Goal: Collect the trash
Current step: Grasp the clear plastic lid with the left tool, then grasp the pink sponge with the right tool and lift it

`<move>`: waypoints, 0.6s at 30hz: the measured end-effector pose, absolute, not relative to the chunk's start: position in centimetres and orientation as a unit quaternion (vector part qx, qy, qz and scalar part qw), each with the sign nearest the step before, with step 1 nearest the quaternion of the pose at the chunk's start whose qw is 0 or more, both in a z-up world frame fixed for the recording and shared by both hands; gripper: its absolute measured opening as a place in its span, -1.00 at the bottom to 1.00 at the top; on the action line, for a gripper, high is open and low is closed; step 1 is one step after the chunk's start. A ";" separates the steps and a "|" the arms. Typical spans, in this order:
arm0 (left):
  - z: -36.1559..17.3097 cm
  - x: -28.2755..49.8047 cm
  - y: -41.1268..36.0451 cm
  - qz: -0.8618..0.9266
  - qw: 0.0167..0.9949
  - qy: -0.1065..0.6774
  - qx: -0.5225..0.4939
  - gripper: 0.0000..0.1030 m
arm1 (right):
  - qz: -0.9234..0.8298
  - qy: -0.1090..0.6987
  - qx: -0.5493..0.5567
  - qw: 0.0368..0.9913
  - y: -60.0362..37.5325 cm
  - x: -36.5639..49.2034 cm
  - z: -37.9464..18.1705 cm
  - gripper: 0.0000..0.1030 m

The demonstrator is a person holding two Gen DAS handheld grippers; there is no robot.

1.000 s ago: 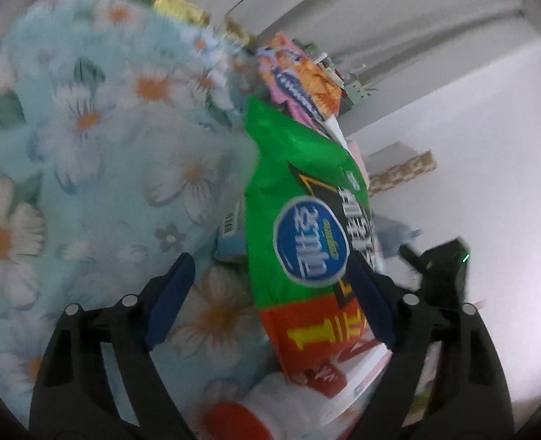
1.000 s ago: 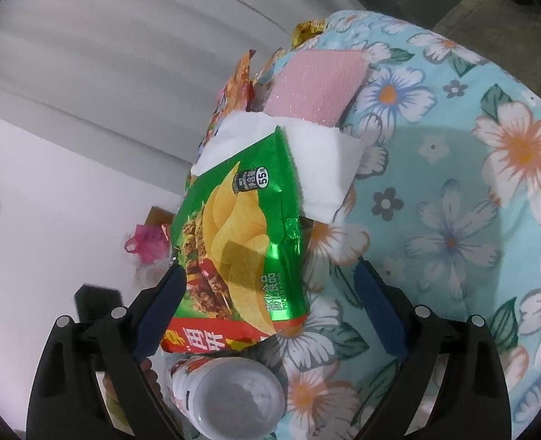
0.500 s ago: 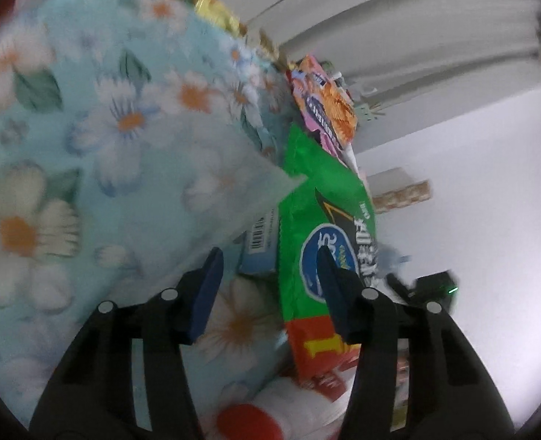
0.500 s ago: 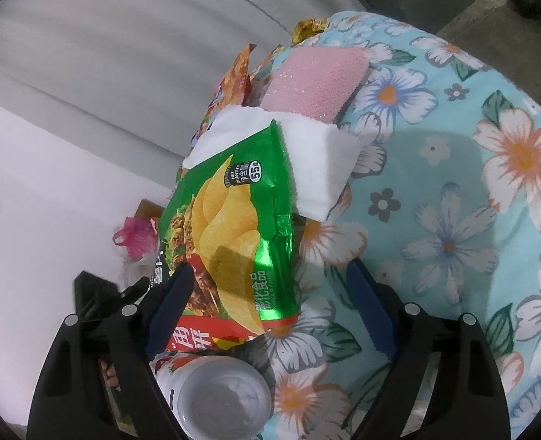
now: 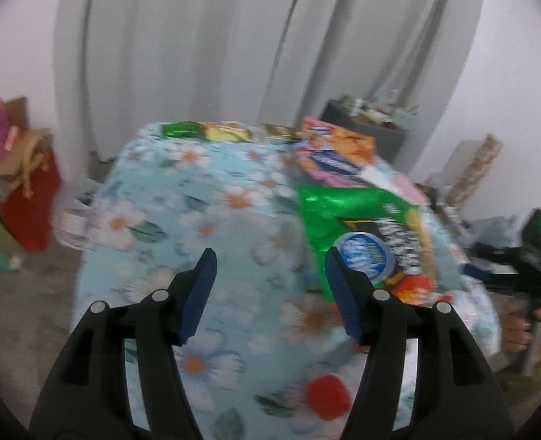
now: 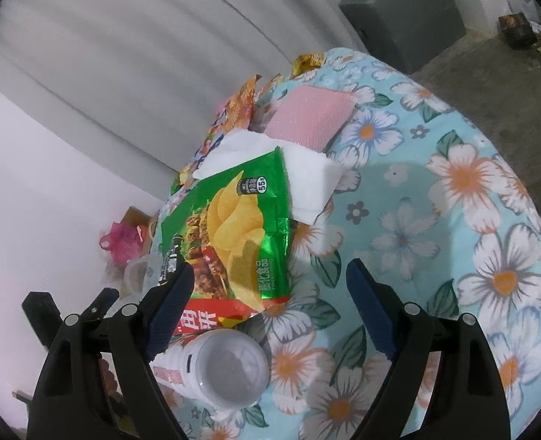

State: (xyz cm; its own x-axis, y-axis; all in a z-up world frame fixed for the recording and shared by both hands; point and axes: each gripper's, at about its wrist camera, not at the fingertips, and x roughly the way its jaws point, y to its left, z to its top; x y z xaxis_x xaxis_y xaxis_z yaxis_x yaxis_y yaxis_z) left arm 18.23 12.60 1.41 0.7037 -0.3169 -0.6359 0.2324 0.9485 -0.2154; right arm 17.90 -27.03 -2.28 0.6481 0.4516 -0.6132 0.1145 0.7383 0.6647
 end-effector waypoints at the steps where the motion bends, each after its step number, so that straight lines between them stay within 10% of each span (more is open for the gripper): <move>1: 1.1 18.7 12.4 -0.127 0.925 0.355 -0.038 0.11 | 0.099 0.407 0.345 0.840 -26.9 17.8 -2.1 0.61; 11: -2.3 22.1 12.5 -0.092 0.916 0.390 -0.013 -0.82 | 0.087 0.406 0.328 0.848 -26.7 17.5 -0.9 0.61; 18: -2.5 21.9 13.3 -0.087 0.919 0.383 -0.019 -0.92 | 0.100 0.395 0.377 0.832 -28.0 19.1 -1.9 0.61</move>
